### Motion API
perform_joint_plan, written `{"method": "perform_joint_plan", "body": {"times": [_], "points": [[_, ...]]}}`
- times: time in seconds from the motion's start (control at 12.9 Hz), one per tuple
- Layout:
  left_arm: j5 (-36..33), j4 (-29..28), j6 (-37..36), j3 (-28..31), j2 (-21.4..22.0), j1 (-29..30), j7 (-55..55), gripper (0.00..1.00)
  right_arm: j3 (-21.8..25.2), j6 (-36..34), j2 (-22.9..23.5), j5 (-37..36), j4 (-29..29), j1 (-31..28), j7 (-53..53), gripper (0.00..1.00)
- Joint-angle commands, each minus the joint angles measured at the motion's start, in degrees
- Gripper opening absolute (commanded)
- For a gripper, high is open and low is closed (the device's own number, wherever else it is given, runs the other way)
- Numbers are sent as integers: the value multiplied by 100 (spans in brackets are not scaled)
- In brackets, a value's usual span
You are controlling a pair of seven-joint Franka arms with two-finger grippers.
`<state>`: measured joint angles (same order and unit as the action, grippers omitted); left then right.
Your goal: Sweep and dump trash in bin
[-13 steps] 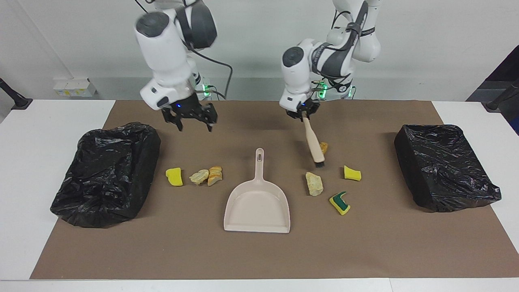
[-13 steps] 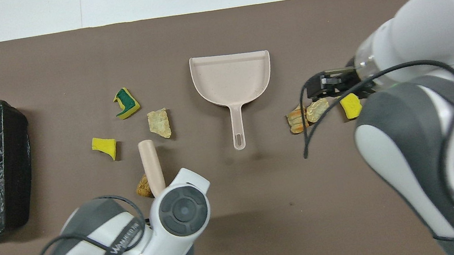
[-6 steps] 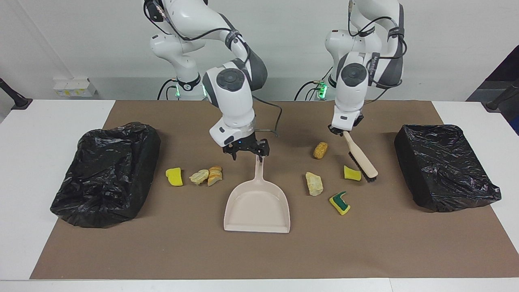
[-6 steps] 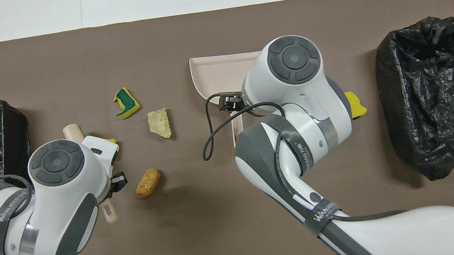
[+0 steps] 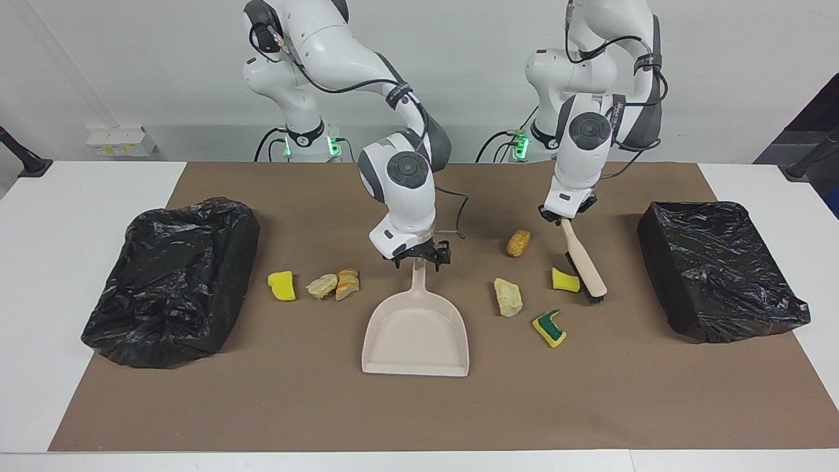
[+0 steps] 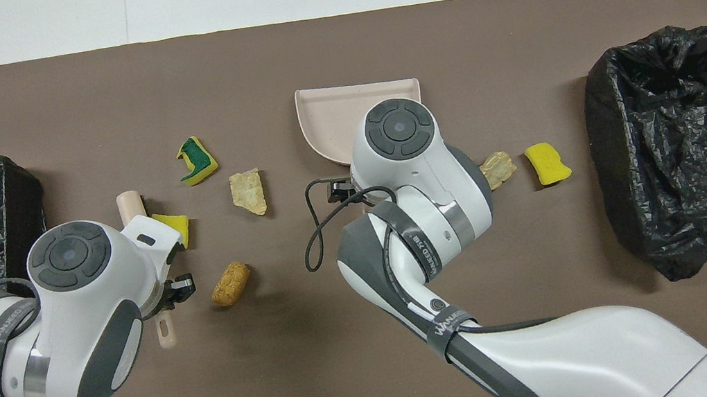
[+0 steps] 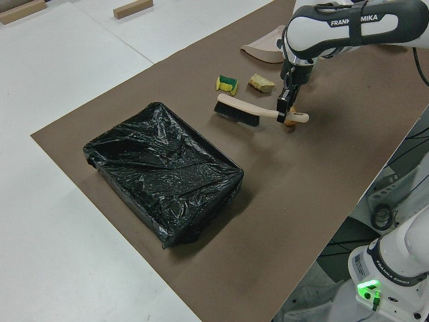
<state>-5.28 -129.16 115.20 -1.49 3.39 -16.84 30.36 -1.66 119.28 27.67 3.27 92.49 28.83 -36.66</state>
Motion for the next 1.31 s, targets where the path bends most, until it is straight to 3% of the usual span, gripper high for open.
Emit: {"method": "perform_joint_plan", "body": {"times": [0.0,0.08,0.15,0.46,0.62,0.93,1.08,1.24], "points": [[378,-65,335,-71,-14,68,-380,0,-9,16,-121,7,129,-17,-87,50],[431,-57,353,-88,-22,41,-982,0,-9,16,-130,15,120,-17,-113,17],[431,4,310,-80,-31,-46,-1389,0,-9,7,-121,16,111,-9,-262,0],[414,600,-321,-36,-75,119,-2339,0,-9,-37,-208,-195,50,-96,6,0],[370,866,-385,-36,-110,532,-2806,0,-9,-124,-558,-116,128,-245,1304,0],[326,866,79,-36,-320,1060,-3351,0,-1,-853,-1280,-212,391,-439,3442,0],[-84,927,658,-36,-680,1078,-3379,0,-9,-705,-1526,-466,821,-387,4494,0],[-307,1059,845,-45,-1058,1008,-3379,0,-9,-381,-1563,-547,1051,-456,6755,0]]}}
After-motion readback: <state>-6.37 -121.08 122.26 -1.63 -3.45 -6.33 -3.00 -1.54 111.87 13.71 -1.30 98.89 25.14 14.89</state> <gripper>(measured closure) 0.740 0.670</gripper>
